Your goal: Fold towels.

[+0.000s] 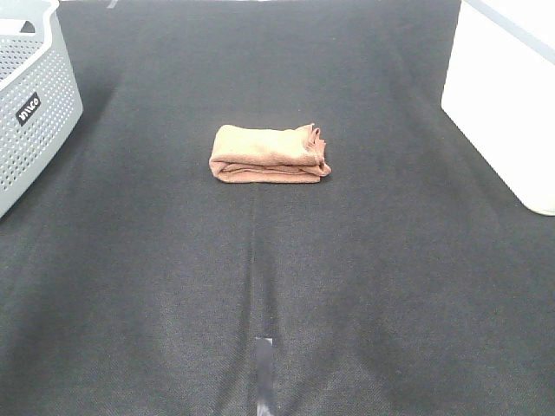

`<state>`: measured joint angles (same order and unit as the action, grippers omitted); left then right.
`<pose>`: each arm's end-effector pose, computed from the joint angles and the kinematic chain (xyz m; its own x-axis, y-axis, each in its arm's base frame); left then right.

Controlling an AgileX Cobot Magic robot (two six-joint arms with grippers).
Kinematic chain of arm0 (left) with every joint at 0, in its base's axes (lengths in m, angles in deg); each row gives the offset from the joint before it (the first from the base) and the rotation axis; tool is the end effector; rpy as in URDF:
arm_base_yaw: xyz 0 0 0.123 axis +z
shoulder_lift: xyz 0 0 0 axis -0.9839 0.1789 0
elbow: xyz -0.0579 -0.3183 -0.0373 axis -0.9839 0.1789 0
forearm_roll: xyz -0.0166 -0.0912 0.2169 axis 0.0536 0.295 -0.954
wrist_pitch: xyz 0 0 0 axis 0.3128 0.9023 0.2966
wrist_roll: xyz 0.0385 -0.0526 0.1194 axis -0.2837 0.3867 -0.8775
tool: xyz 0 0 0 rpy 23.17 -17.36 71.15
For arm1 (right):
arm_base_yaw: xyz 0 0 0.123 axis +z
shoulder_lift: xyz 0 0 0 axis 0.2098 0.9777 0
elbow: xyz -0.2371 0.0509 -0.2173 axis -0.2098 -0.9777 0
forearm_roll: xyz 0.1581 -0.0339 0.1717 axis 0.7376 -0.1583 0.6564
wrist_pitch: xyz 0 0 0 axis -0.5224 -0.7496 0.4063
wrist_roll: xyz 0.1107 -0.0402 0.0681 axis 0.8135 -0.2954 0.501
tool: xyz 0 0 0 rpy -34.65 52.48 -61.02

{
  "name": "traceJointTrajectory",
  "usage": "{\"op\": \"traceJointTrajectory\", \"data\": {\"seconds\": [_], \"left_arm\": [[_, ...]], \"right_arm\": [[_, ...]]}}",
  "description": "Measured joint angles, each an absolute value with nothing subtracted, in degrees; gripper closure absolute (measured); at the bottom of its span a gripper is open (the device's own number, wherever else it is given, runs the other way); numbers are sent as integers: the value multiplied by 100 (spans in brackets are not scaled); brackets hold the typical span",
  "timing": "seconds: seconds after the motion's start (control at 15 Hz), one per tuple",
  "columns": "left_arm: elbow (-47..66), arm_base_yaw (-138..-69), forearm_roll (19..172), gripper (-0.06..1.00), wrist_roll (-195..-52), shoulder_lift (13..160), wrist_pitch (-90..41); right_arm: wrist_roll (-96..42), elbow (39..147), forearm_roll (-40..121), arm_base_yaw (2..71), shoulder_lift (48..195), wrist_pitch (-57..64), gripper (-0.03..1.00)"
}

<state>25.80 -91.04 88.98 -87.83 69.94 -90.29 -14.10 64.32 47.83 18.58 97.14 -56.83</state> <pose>0.1448 -0.0457 0.3703 -0.8474 0.0911 -0.5231 0.1929 0.9707 -0.1435 0.1037 0.0455 0.3324 -0.8465 -0.1679 -0.5053 -0.2926 0.9396 0.1778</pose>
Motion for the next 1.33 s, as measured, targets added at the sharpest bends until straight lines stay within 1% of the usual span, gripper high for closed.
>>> {"op": "traceJointTrajectory", "data": {"seconds": [0.2,0.33,0.47,0.6,0.73,0.87,1.33], "left_arm": [[4001,-9104,8944,23,-8783,4823,-9040],[4838,-9104,8944,23,-9018,3247,-9011],[5262,-9104,8972,23,-9316,2279,-8799],[5566,-9104,8972,23,-9471,1769,-8341],[5909,-9104,8972,23,-9488,1683,-8066],[6035,-9104,8966,23,-9488,1711,-8095],[6047,-9104,8984,23,-9734,1711,-8095]], "right_arm": [[-1416,5400,4668,1858,8196,-5694,20],[-1599,4759,4548,1858,6821,-5700,20],[-1759,4455,4416,1858,6041,-5671,20],[-1645,4386,4227,1858,5571,-5402,20],[-1553,4358,3998,1858,5480,-5121,20],[-1501,4191,3826,1858,5486,-4944,20],[-1410,4191,3792,1858,5486,-4886,20]]}}
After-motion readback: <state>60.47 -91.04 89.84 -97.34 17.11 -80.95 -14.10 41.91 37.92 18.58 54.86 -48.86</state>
